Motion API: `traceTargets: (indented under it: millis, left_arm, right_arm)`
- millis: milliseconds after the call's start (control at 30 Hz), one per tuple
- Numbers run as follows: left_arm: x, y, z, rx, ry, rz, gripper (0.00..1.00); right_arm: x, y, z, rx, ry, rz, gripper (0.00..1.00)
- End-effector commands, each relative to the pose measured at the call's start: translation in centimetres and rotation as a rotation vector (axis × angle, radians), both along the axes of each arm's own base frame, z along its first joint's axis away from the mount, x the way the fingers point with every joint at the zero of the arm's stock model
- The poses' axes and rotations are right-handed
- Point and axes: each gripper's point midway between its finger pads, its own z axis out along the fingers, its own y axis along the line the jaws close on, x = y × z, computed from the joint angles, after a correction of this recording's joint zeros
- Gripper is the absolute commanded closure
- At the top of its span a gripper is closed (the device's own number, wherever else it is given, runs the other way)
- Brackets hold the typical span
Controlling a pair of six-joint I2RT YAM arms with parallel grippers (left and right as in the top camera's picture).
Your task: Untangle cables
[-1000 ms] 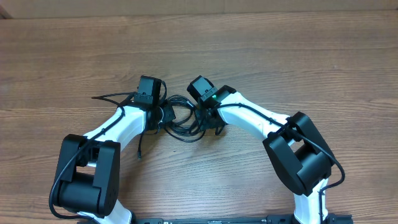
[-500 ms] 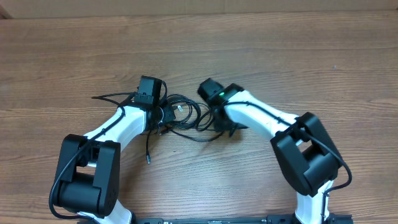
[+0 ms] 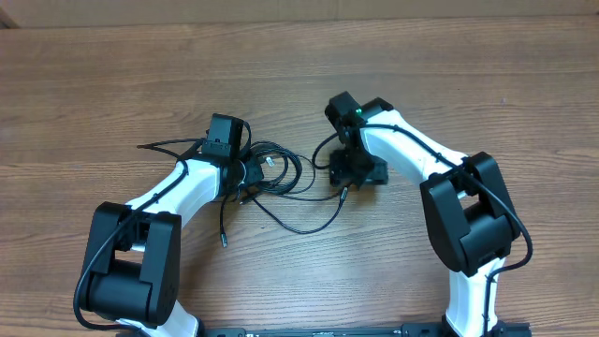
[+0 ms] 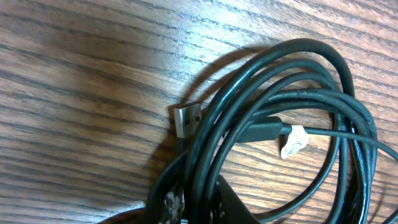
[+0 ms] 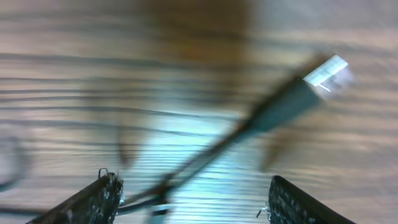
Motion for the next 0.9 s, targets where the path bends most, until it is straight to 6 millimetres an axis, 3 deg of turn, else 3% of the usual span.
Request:
traceTargets:
  millis: [0, 267, 433, 633, 867]
  left_arm:
    - [-1.5, 1.4, -2.1, 0.077, 0.058, 0.011, 0.81]
    - [-1.5, 1.4, -2.1, 0.077, 0.059, 0.011, 0.8]
    - [-1.5, 1.4, -2.1, 0.077, 0.059, 0.011, 0.78]
    - [-1.5, 1.4, -2.1, 0.077, 0.06, 0.011, 0.78]
    - [-1.5, 1.4, -2.1, 0.077, 0.06, 0.011, 0.78]
  right_arm:
    - [0.0, 3.3, 1.1, 0.094, -0.019, 0.138, 0.25]
    - [0.8, 4.4, 0.9, -0.032, -0.148, 0.228, 0.25]
    - [1.8, 4.8, -0.4, -0.031, -0.222, 0.229, 0.25]
    - [2.3, 0.7, -2.0, -0.208, -0.292, 0.092, 0.25]
    - [-0.7, -3.6, -3.8, -0.294, -0.165, -0.024, 0.25]
